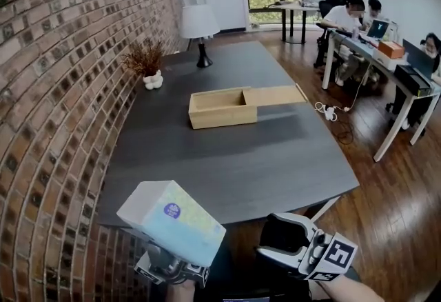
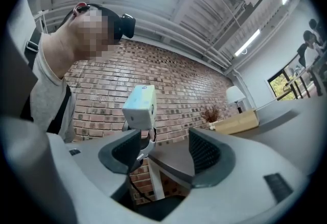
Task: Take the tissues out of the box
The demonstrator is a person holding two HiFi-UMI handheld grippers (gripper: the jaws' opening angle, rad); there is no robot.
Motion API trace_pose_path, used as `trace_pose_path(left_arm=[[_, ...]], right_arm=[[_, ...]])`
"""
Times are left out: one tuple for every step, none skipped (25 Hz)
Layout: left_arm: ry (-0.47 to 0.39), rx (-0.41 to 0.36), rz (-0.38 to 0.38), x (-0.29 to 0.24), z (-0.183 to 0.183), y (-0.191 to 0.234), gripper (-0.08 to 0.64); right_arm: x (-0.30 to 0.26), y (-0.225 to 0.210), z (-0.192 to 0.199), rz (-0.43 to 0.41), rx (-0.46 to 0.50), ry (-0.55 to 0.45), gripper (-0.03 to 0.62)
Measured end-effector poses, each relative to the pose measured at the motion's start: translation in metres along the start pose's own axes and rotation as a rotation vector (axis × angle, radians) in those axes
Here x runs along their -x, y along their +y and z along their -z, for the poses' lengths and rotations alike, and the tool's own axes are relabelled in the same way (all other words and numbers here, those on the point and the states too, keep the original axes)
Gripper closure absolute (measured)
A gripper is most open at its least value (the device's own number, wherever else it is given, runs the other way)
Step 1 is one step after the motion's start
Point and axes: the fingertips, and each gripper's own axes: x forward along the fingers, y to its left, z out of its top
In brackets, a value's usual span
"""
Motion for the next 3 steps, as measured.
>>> trace_pose_path(left_arm=[[-0.002, -0.004, -0.003, 0.0017, -0.0009, 0.0006, 0.242], [-0.002, -0.008, -0.008, 0.0036, -0.0016, 0.0012, 0.244], [-0.001, -0.013, -0.012, 0.0056, -0.0022, 0.0019, 0.242]], right_arm=[[-0.0003, 0.0003, 0.0003, 0.0, 0.002, 0.002, 0.285], [-0.0007, 0.0008, 0.0006, -0.001, 0.005, 0.003, 0.285], [-0.001, 0.0012, 0.0009, -0.001, 0.007, 0.004, 0.285]])
